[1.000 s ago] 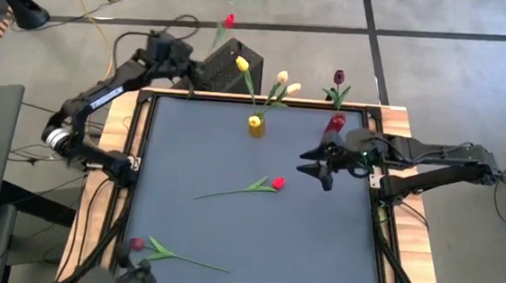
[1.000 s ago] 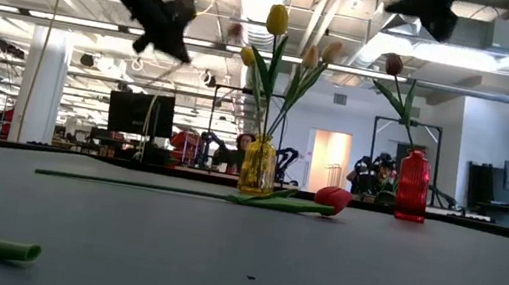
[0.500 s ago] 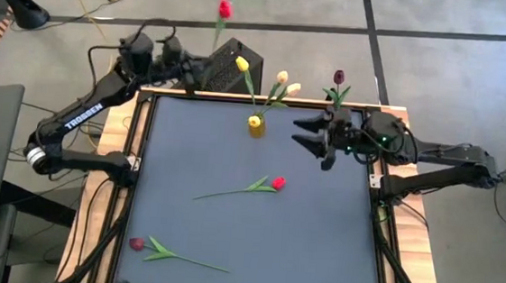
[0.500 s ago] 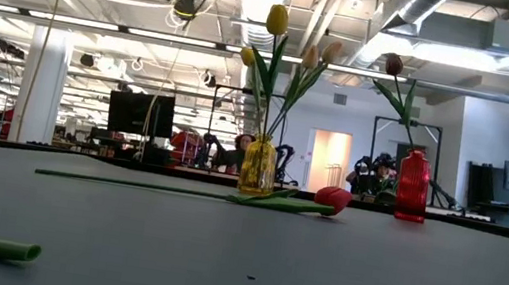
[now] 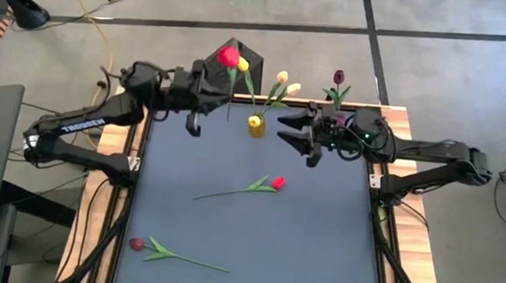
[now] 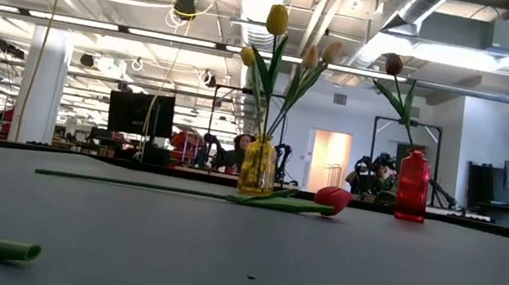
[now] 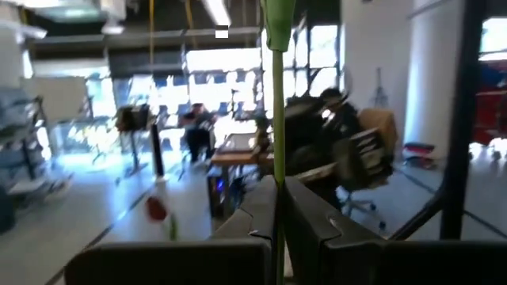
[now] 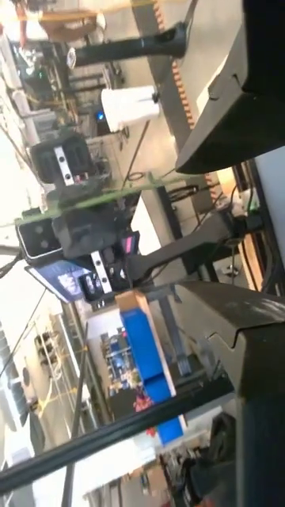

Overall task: Sort flowers into vase by color
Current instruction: Put the top red flower into the red vase

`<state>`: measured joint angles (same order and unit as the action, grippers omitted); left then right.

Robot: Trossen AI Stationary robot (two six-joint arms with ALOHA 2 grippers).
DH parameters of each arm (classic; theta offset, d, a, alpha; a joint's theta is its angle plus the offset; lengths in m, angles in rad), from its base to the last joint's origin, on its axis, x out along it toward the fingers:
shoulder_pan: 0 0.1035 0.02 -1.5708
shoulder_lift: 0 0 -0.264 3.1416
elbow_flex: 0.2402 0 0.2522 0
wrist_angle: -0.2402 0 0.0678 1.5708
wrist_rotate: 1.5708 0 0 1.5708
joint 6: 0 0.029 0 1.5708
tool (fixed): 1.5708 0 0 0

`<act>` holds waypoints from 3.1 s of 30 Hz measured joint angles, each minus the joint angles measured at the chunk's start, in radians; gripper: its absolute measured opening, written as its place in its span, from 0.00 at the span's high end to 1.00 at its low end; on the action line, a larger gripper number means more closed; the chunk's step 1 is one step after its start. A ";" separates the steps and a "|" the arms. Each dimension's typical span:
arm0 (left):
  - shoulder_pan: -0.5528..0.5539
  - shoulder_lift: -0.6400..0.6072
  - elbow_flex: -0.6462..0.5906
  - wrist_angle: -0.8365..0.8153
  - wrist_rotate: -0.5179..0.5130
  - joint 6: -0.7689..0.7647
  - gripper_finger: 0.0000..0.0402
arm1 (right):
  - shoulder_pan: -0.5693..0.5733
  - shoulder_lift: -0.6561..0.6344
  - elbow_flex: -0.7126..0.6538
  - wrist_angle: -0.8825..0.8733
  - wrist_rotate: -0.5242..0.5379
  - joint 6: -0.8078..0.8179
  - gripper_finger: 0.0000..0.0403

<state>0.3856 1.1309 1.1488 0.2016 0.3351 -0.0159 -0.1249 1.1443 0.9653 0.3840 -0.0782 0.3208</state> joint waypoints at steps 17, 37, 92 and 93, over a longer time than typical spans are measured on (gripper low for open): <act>-0.160 0.073 0.085 0.092 -0.024 0.075 1.00 | 0.010 0.032 0.028 0.067 -0.029 -0.037 0.35; -0.218 0.329 0.330 -0.114 0.044 0.177 1.00 | 0.059 -0.021 0.129 -0.205 -0.029 -0.176 0.35; -0.214 0.327 0.330 -0.310 -0.147 0.157 1.00 | 0.053 0.055 0.128 -0.033 0.051 -0.305 0.74; -0.215 0.327 0.330 -0.310 -0.146 0.155 1.00 | 0.053 0.055 0.128 -0.033 0.051 -0.304 0.76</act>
<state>0.1711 1.4578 1.4784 -0.1081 0.1886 0.1389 -0.0723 1.1988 1.0931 0.3511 -0.0276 0.0170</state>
